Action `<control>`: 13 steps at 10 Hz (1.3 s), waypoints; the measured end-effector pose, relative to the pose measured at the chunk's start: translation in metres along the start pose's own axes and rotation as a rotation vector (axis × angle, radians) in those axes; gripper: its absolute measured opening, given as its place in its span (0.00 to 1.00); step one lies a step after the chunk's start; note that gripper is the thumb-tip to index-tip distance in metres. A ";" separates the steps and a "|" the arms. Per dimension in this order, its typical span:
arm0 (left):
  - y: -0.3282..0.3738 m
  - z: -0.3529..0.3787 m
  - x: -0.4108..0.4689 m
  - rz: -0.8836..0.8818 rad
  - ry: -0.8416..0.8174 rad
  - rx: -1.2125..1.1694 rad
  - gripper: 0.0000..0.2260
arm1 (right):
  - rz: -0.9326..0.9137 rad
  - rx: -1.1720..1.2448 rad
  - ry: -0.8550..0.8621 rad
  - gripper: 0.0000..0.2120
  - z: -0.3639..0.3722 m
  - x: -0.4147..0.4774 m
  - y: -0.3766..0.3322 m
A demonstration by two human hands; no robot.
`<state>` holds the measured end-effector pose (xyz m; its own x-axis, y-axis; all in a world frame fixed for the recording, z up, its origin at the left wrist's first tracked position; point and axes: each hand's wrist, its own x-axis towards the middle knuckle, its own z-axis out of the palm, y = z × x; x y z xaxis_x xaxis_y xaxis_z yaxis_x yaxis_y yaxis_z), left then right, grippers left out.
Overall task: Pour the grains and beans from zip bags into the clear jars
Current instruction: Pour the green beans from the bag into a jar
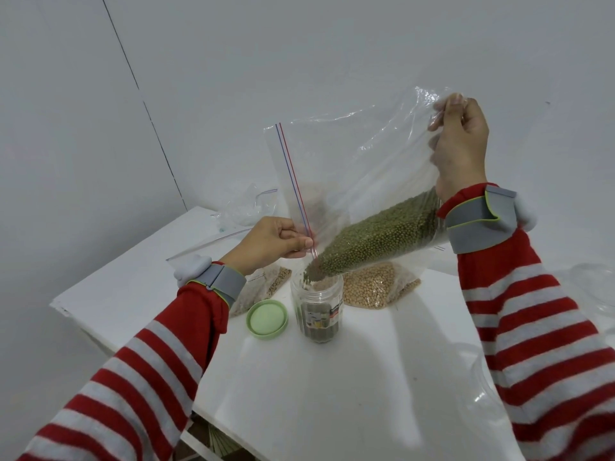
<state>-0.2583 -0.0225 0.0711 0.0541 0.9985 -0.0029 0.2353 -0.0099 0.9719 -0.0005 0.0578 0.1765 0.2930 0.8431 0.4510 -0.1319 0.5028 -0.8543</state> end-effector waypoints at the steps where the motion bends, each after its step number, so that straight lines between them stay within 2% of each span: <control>1: 0.000 0.000 0.000 -0.002 0.004 0.003 0.11 | -0.003 0.001 -0.002 0.14 0.000 0.001 0.000; 13: 0.000 -0.001 -0.001 0.012 -0.004 0.004 0.11 | -0.025 0.005 -0.009 0.15 0.003 0.003 -0.003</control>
<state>-0.2595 -0.0232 0.0717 0.0612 0.9981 0.0077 0.2388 -0.0221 0.9708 -0.0022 0.0592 0.1807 0.2879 0.8319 0.4744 -0.1293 0.5246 -0.8415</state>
